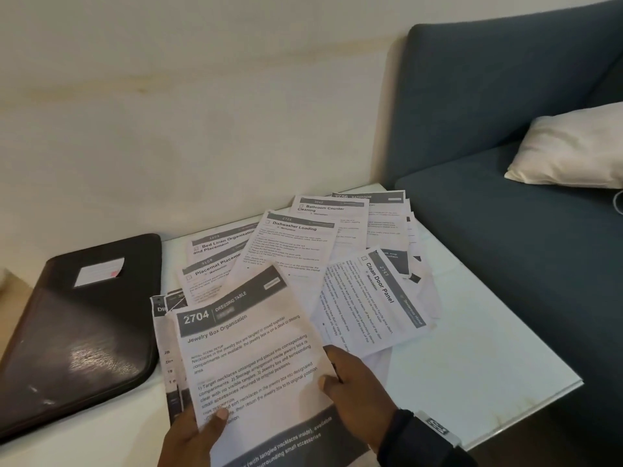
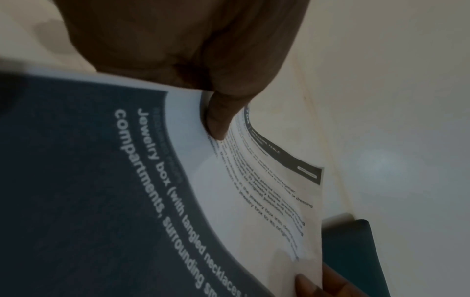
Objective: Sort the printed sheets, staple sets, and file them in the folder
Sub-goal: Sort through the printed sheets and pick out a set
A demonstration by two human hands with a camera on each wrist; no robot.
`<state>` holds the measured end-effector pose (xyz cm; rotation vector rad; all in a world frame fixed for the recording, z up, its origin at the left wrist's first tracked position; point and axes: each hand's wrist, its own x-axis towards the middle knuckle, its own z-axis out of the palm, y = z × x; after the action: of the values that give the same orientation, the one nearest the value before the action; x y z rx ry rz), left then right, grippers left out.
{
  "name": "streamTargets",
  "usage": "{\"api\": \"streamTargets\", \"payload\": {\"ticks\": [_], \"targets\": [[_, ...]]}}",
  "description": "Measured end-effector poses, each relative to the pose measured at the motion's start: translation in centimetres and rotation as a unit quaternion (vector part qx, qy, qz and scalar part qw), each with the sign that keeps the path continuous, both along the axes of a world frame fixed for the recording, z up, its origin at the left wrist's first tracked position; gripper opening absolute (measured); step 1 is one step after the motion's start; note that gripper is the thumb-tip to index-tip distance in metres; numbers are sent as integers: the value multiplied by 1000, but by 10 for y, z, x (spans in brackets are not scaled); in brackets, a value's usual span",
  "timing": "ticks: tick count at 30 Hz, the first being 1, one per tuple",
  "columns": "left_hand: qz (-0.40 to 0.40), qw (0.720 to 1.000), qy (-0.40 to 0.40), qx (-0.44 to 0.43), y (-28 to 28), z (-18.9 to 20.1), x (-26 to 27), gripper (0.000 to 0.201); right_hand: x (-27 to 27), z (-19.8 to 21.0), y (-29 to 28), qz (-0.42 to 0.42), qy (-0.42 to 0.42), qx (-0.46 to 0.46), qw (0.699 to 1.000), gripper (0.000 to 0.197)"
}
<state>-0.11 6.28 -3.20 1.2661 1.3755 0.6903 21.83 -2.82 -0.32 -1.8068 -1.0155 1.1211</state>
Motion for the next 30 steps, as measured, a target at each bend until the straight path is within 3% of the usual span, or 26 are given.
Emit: {"api": "streamTargets", "payload": {"ticks": [6, 9, 11, 13, 15, 17, 20, 24, 28, 30], "targets": [[8, 999, -33, 1, -1, 5, -1, 54, 4, -6, -1, 2, 58, -5, 998, 37], [15, 999, -41, -3, -1, 7, 0, 62, 18, -4, 3, -32, 56, 7, 998, 27], [14, 999, -41, 10, 0, 7, -1, 68, 43, -1, 4, -133, -28, 24, 990, 14], [15, 999, -50, 14, 1, 10, -2, 70, 78, 4, -3, -207, -194, -16, 959, 6], [12, 999, -45, 8, 2, 10, -2, 70, 107, 2, -15, -204, -339, -126, 910, 33], [6, 1000, -29, 8, 3, 8, -3, 67, 122, -5, -22, -195, -360, -236, 881, 58], [5, 1000, -5, 7, 5, -4, -6, 63, 124, -10, -22, -170, -346, -275, 881, 72], [-6, 1000, 14, 7, 6, -16, -11, 63, 121, -10, -15, -171, -321, -263, 894, 62], [-17, 999, 27, 9, 8, -17, -11, 61, 123, -9, -15, -192, -303, -208, 910, 27], [-24, 998, 47, 22, 9, -20, -12, 60, 127, -7, -15, -226, -281, -158, 919, 19]]}}
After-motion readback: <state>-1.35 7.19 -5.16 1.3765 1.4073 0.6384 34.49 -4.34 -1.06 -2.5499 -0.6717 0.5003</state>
